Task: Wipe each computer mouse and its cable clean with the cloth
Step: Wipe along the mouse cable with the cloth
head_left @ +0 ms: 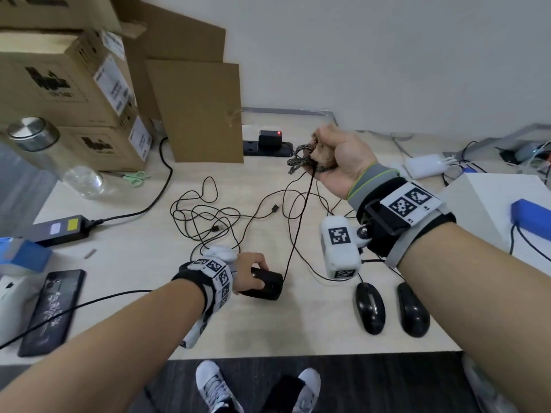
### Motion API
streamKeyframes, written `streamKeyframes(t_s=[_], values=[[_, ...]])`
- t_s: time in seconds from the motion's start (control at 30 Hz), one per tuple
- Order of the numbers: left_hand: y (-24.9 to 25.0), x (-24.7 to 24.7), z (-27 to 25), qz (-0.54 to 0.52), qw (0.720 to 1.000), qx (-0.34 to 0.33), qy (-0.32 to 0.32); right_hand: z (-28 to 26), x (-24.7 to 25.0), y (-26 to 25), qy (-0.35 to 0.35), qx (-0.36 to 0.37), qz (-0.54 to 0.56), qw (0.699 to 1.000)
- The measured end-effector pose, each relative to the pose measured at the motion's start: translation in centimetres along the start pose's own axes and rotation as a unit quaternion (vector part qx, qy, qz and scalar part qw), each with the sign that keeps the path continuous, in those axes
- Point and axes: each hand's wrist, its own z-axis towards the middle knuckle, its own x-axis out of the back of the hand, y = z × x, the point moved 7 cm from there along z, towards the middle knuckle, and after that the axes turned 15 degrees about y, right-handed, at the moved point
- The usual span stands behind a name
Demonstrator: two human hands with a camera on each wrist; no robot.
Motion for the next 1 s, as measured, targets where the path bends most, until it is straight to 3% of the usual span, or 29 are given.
streamKeyframes(t_s=[0.1,0.23,0.3,0.37,0.43,0.5,0.6,0.67,0.8,0.93,1.0], values=[[-1.2,-1.3,0.0,0.093,0.995,-0.025,-0.009,0.0,0.4,0.2,0.001,0.004,0.029,1.000],[-2.0,-1.1,-0.4,0.258,0.964,-0.053,0.021,0.0,0.4,1.6,-0.011,-0.007,0.023,1.000],[-1.2,-0.5,-0.7,0.283,0.957,-0.064,0.015,-0.2,0.1,2.3,-0.024,-0.010,0.015,1.000],[1.1,1.8,-0.7,0.219,0.972,-0.062,0.058,-0.4,-0.1,2.6,-0.042,-0.014,0.027,0.999],[4.0,5.9,-0.5,0.029,0.986,-0.050,0.155,-0.3,-0.2,2.9,-0.050,-0.013,0.029,0.998],[7.4,10.0,-1.0,-0.212,0.953,-0.065,0.206,0.1,0.0,3.1,-0.042,-0.001,0.036,0.998],[11.8,12.2,-2.8,-0.433,0.890,-0.073,0.122,0.5,0.2,3.1,-0.021,0.018,0.070,0.997],[12.7,11.9,-3.0,-0.456,0.882,-0.071,0.092,0.4,-0.1,2.7,-0.021,0.027,0.079,0.996],[12.5,11.9,-2.0,-0.382,0.900,-0.069,0.198,0.6,-0.8,2.1,-0.037,0.046,0.073,0.996],[13.1,12.2,-2.1,-0.459,0.867,-0.053,0.189,0.5,-1.1,1.5,-0.037,0.084,0.055,0.994],[12.8,12.5,-2.1,-0.432,0.874,-0.051,0.218,0.8,-1.0,1.2,-0.030,0.093,0.055,0.994]])
